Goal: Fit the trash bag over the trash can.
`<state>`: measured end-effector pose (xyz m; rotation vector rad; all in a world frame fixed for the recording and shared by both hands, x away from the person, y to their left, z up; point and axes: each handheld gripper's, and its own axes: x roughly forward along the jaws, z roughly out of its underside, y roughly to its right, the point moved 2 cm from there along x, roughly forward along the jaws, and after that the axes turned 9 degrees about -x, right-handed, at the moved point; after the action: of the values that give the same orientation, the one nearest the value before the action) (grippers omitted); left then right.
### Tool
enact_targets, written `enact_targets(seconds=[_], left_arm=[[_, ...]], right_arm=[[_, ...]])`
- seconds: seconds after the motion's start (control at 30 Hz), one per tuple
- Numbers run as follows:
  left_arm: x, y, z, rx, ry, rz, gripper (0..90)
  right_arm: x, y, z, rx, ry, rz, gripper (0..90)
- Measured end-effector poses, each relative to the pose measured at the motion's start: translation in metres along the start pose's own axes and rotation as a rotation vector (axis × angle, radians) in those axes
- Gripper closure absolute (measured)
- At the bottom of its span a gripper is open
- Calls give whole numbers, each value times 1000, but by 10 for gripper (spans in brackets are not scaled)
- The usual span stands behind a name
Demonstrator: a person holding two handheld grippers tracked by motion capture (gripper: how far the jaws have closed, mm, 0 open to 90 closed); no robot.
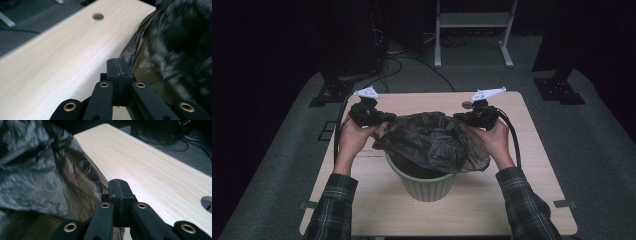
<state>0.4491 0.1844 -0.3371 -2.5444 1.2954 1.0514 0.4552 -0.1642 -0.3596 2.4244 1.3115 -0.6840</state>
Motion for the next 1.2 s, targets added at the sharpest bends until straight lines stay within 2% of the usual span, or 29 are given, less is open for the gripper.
enact_targets(seconds=[0.17,0.27,0.37,0.47,0.6,0.63,0.77,0.9,0.97,1.07,1.2], left_arm=[[14,-6,19,-38,-41,14,900],[22,-7,29,-37,-83,14,900],[30,-9,40,-53,-110,24,900],[35,-11,47,-65,-123,33,900],[31,-10,46,-71,-90,44,900],[29,-9,45,-69,-82,46,900],[19,-8,42,-73,-58,53,900],[12,-7,42,-74,-49,55,900],[9,-6,43,-76,-45,61,900],[7,-6,43,-78,-48,68,900],[5,-6,44,-77,-49,67,900]], right_arm=[[9,-3,11,7,-28,-14,899],[14,-6,19,13,-41,-21,899],[20,-8,29,21,-60,-28,900],[26,-9,38,28,-75,-36,900],[23,-10,40,39,-62,-44,896],[20,-10,39,44,-48,-43,829],[-4,-7,34,53,-2,-20,762],[-34,-9,29,64,46,-34,689],[-51,-14,26,45,66,-29,660],[-76,-26,22,23,102,-48,625],[-105,-48,22,-17,133,-98,579]])
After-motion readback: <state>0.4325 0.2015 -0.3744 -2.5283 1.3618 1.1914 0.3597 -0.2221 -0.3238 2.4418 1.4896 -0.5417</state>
